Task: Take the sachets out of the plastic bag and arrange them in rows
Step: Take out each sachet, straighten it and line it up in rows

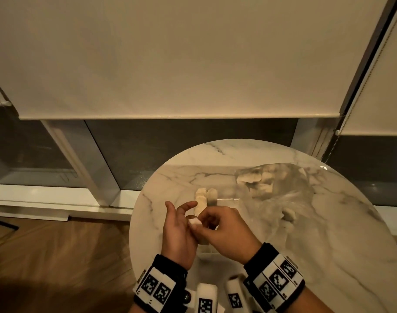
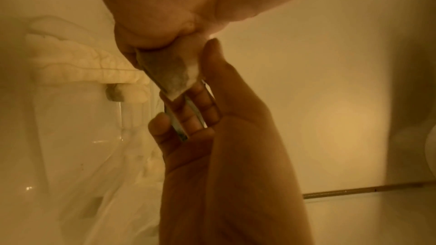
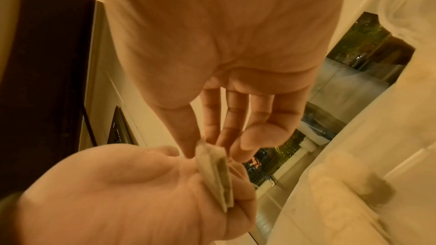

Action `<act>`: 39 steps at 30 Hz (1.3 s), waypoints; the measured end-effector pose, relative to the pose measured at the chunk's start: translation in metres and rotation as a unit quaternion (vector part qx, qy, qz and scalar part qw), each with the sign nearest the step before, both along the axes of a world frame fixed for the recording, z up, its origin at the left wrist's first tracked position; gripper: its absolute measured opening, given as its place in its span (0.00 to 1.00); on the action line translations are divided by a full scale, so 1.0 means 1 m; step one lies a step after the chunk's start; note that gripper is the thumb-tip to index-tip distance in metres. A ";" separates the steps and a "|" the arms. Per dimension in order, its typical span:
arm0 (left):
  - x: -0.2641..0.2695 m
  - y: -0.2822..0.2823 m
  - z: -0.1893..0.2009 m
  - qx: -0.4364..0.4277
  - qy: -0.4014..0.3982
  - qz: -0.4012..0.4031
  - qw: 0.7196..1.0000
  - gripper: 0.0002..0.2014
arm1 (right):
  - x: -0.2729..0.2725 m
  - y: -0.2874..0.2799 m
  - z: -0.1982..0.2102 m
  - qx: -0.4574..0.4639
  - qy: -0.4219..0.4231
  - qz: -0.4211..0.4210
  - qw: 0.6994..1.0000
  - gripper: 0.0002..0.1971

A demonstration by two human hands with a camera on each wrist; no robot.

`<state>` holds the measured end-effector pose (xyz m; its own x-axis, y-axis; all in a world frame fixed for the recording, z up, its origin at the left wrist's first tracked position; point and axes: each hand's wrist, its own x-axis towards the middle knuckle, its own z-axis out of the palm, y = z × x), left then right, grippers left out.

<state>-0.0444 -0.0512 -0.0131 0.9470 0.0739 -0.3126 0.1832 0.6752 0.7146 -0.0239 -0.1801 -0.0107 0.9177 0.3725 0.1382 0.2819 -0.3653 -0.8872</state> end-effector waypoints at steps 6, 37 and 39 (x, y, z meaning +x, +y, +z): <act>0.002 0.001 -0.006 0.135 -0.024 -0.017 0.990 0.31 | 0.012 -0.003 -0.002 0.045 0.041 -0.014 0.998 0.05; 0.012 0.030 -0.081 0.472 0.041 -0.054 0.879 0.21 | 0.177 0.010 -0.073 -0.251 0.190 -0.148 0.938 0.06; 0.012 0.031 -0.082 0.473 0.036 -0.054 0.879 0.21 | 0.177 0.012 -0.074 -0.252 0.177 -0.159 0.938 0.06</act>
